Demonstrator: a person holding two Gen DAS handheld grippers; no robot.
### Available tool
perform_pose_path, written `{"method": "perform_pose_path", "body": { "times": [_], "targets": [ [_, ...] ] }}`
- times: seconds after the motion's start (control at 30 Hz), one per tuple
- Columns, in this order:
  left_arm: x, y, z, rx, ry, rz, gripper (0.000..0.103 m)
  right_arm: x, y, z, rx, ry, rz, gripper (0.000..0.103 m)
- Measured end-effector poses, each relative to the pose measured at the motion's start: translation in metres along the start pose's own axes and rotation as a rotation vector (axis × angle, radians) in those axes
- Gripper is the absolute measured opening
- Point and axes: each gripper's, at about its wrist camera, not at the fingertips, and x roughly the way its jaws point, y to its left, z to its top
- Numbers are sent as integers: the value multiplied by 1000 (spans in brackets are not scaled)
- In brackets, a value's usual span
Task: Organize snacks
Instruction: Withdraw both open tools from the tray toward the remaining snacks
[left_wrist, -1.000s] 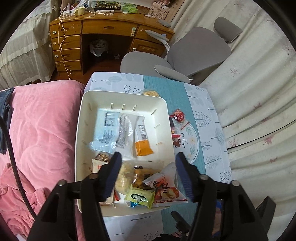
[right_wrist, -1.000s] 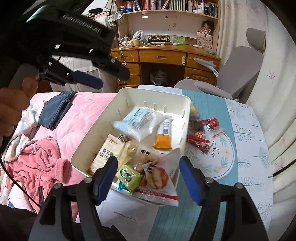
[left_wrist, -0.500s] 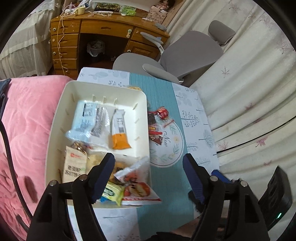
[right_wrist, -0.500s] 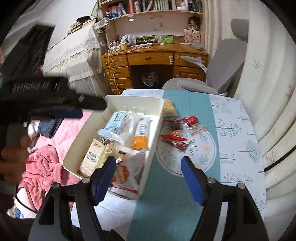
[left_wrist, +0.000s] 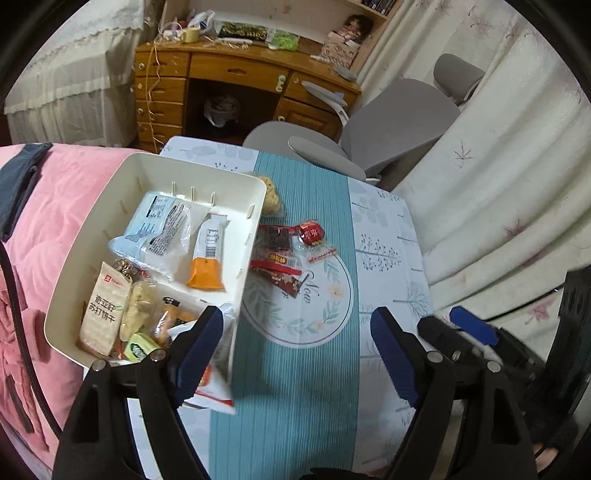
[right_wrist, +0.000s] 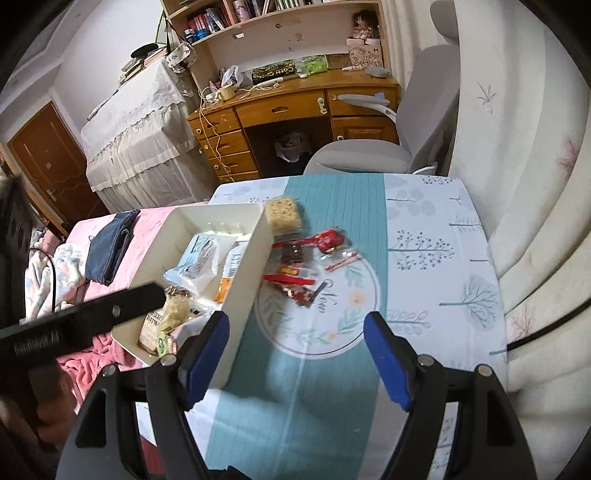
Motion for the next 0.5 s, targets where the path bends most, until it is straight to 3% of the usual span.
{"method": "perform_pose_path", "body": {
  "times": [0.23,0.5],
  "targets": [
    [26,-39,-9,26,-62,109,81,15,-48,26,45,41,49,77],
    [75,-72,-4,11,-166,180,81,52,-90,56,111,107,116,77]
  ]
}}
